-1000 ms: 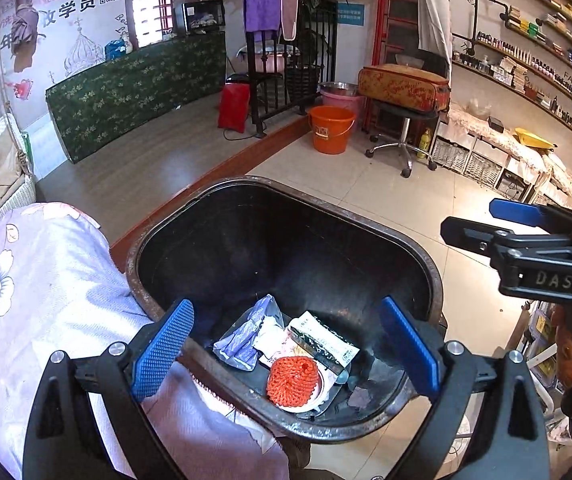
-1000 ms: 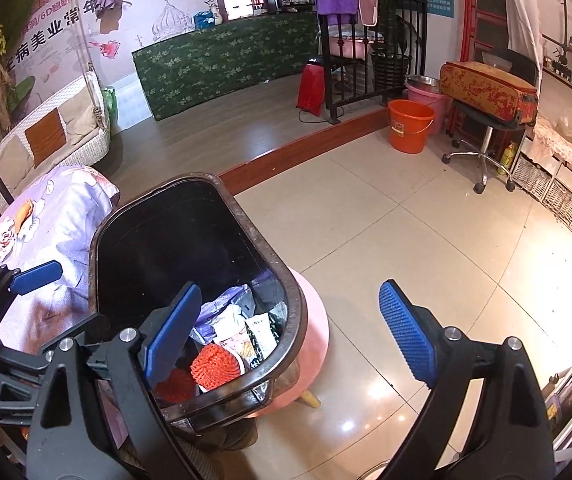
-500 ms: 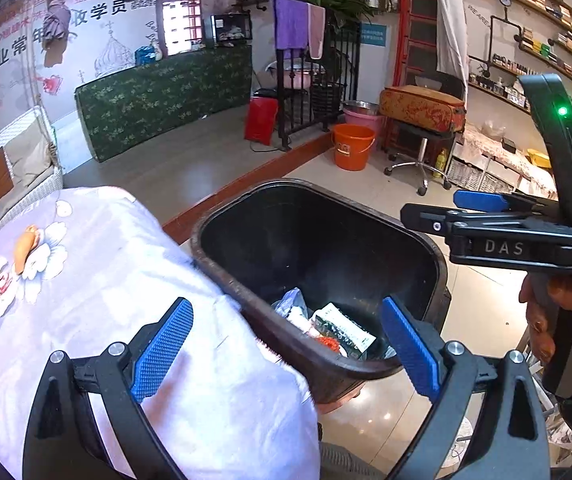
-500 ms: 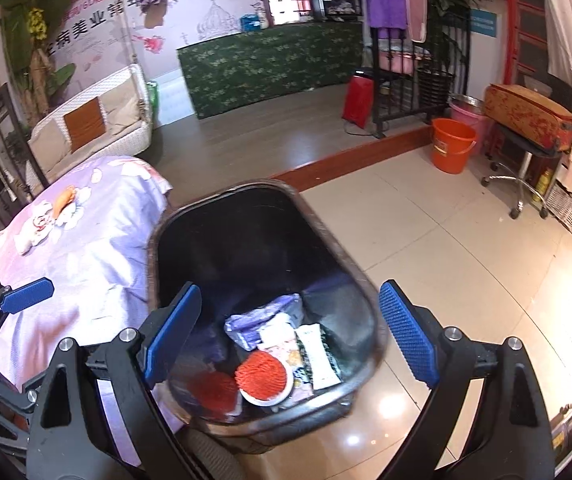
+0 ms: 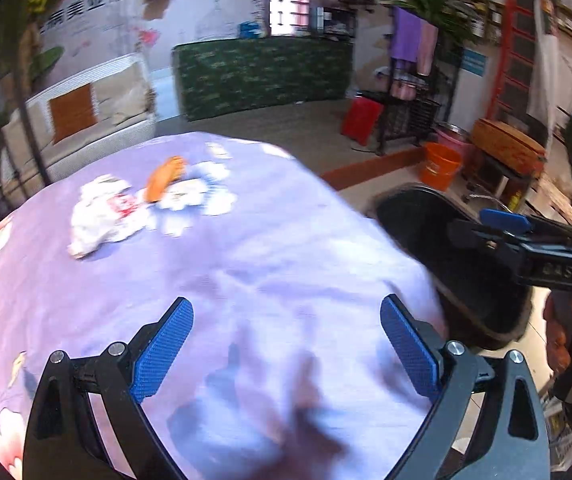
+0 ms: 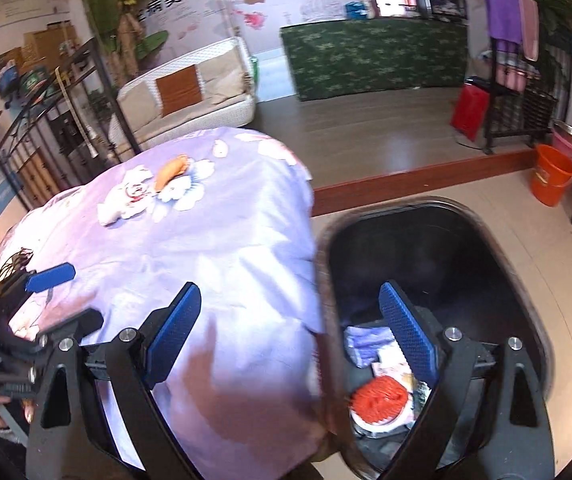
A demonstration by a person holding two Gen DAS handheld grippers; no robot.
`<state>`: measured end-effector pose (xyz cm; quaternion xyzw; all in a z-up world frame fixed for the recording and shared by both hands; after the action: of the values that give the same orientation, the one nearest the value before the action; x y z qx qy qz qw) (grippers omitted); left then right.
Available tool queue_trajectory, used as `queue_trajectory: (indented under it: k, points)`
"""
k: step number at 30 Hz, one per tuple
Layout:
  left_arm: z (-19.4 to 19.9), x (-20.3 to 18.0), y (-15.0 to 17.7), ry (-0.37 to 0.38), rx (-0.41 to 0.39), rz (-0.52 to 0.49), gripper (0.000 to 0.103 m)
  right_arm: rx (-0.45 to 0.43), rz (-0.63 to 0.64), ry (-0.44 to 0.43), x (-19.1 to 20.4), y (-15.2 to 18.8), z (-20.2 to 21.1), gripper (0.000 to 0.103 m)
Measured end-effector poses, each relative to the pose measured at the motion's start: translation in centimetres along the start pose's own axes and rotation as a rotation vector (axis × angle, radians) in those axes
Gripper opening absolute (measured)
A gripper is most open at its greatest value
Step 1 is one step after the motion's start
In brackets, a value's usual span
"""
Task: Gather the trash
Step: 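Move both open tools back toward the table, then grasp the white plastic bag with the left tool while the right tool grasps the orange item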
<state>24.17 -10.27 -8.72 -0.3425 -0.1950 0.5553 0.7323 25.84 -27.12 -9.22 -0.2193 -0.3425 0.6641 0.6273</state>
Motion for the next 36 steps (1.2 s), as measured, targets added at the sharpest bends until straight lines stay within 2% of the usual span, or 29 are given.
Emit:
queue_trajectory:
  k: [8,11,14,19,22,23,28,32,35,36]
  points:
    - [-2.5,12.1,-3.3,-0.164,0.004,0.164,0.094,0.031,0.076,-0.116,6.1,-3.7,-4.7,0.090]
    - [-4.0,16.4,-4.6,-0.189,0.021,0.217,0.094,0.042,0.111,-0.136,8.2,-5.2,-7.0,0.090]
    - [-6.2,18.8,-6.0,-0.191,0.051,0.249,0.094,0.063,0.131,-0.166,10.3,-6.4,-9.5,0.090]
    - [-10.4,20.9,-7.4,-0.189,0.114,0.287,0.091,0.093,0.142,-0.193,12.6,-8.6,-13.6,0.089]
    - [-12.2,21.2,-7.6,-0.147,0.148,0.299,0.068,0.121,0.121,-0.215,13.7,-9.7,-16.1,0.084]
    - [-12.4,21.0,-7.6,-0.129,0.152,0.300,0.065,0.131,0.106,-0.224,13.9,-10.0,-16.9,0.083]
    - [-11.2,20.6,-7.9,-0.111,0.106,0.276,0.051,0.166,0.071,-0.248,15.5,-11.4,-20.0,0.078]
    - [-9.6,20.9,-8.1,-0.099,0.071,0.283,0.048,0.201,0.064,-0.256,17.1,-12.1,-22.2,0.074]
    - [-8.1,21.6,-8.3,-0.128,0.027,0.281,0.047,0.222,0.060,-0.239,17.7,-12.4,-23.8,0.065]
    - [-7.6,21.8,-8.4,-0.142,0.011,0.281,0.047,0.221,0.069,-0.223,17.8,-12.4,-24.0,0.060]
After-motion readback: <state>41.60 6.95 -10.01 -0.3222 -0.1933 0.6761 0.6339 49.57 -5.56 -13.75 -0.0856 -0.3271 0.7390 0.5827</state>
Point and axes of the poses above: each gripper's, at about its wrist camera, not at the fingertips, and z roughly against the way its jaws point, x to its left, y to its underside, the point moved 9 cm from there along -z, roughly the way its jaws point, and after that the axes turned 7 degrees about z, right-handed, at the moved point
